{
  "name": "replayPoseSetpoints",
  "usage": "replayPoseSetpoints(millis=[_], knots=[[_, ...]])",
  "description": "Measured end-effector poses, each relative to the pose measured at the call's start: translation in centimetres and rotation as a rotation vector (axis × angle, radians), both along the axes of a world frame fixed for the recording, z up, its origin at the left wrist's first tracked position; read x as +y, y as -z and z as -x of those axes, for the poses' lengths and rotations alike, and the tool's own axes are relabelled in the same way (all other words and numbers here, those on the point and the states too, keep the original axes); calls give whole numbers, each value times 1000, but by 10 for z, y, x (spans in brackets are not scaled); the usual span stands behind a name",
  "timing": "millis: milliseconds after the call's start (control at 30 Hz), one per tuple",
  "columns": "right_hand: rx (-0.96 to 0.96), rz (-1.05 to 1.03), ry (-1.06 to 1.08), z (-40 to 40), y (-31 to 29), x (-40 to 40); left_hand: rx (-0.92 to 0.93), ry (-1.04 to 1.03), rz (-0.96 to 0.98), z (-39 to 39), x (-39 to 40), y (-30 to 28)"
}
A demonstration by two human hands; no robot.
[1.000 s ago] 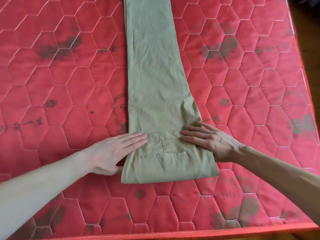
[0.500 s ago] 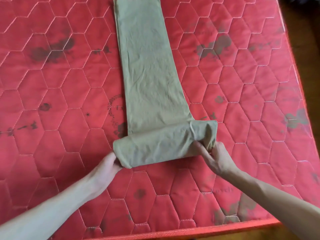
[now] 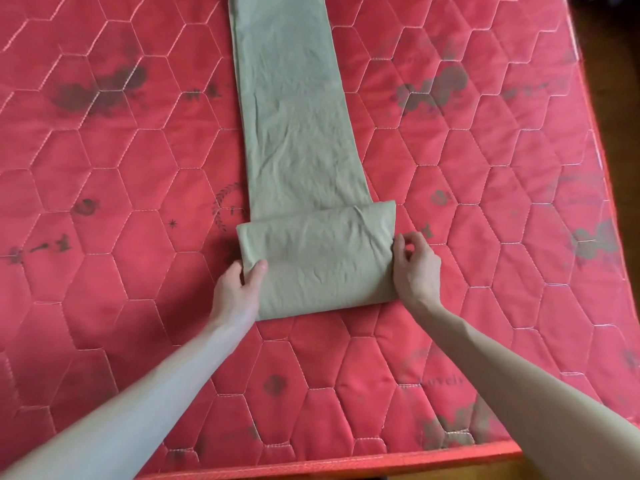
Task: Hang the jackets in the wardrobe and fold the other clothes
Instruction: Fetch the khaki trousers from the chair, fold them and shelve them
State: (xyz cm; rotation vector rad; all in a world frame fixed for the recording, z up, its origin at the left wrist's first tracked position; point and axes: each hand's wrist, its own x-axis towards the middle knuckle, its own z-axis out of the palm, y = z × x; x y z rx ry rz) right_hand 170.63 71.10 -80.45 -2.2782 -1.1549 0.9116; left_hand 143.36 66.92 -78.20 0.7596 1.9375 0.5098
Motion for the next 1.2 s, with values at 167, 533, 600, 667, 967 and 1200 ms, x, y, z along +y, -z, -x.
replayPoseSetpoints(millis=[167,533,600,667,967,1200], knots=[[-229,-385,-106,7,-12,1,580,162,-422,-22,-4,-18],[-447,-349,-894,39,20,-5,818,1053,-463,-4,20,33],[-406,-351,-819,36,21,-3,814,1055,-493,-3,21,36],[-347,-337,-770,34,23,0,793,1044,-496,-1,22,39],[-191,-251,-1074,-3,18,25,674,1141,-507,16,33,32],[-416,-236,-1558,-84,-1,62,623,1371,-612,75,41,13]])
